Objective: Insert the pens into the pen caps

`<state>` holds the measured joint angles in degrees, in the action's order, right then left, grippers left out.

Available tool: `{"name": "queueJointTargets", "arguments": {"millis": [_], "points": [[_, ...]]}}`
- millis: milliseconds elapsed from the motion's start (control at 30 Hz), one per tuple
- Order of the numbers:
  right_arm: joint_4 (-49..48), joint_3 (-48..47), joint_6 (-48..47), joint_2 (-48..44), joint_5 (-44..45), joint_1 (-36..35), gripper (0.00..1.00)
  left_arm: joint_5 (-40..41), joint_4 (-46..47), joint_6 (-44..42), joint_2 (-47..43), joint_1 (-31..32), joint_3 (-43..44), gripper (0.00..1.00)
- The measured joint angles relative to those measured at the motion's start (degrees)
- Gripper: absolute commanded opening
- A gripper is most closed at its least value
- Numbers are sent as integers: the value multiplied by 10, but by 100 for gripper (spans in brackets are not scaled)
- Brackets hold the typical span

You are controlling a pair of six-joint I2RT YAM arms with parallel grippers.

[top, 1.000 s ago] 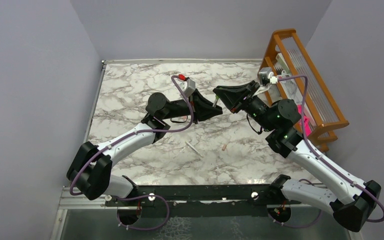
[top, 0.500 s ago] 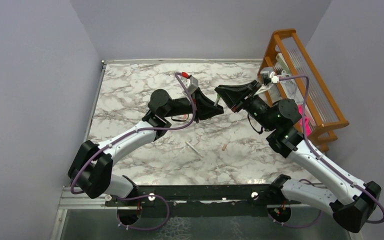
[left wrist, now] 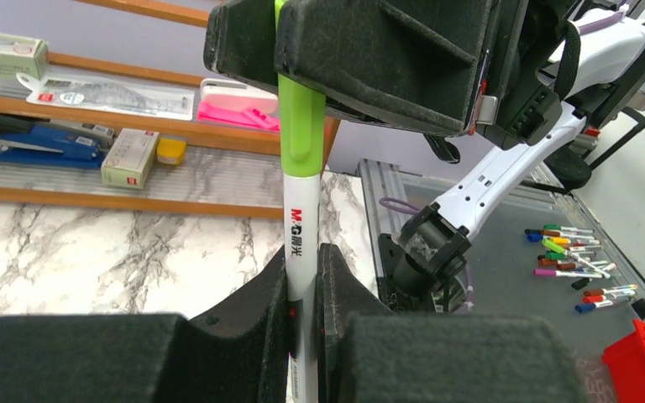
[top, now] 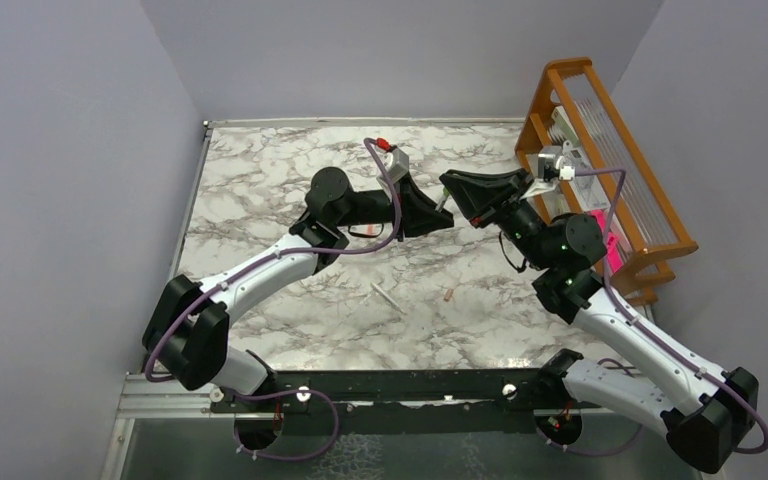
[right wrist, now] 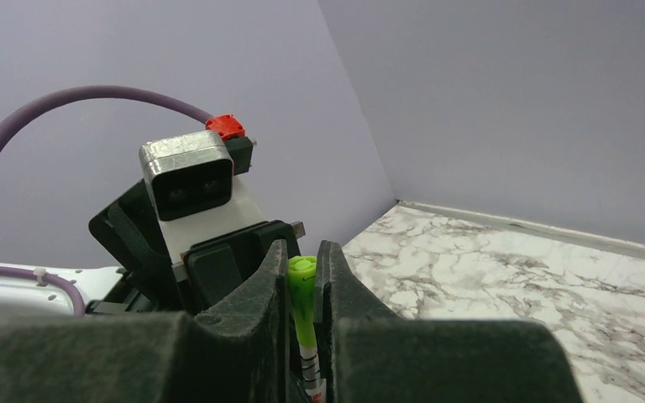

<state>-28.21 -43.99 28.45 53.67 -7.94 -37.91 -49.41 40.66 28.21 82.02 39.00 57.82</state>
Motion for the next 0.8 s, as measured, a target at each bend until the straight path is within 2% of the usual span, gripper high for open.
{"name": "queueJointTargets", "arguments": {"millis": [367,700,733,800], "points": [[-48,28,8,1,17,5,1,-26,-29,-5,26,0,38,0],[-46,32,10,-10,16,5,1,-36,-14,-4,26,0,26,0],[-36,32,10,-14,15,4,5,-37,-7,-3,25,0,18,0],[-13,32,10,-28,12,0,19,-37,10,-1,21,0,-4,0]]}}
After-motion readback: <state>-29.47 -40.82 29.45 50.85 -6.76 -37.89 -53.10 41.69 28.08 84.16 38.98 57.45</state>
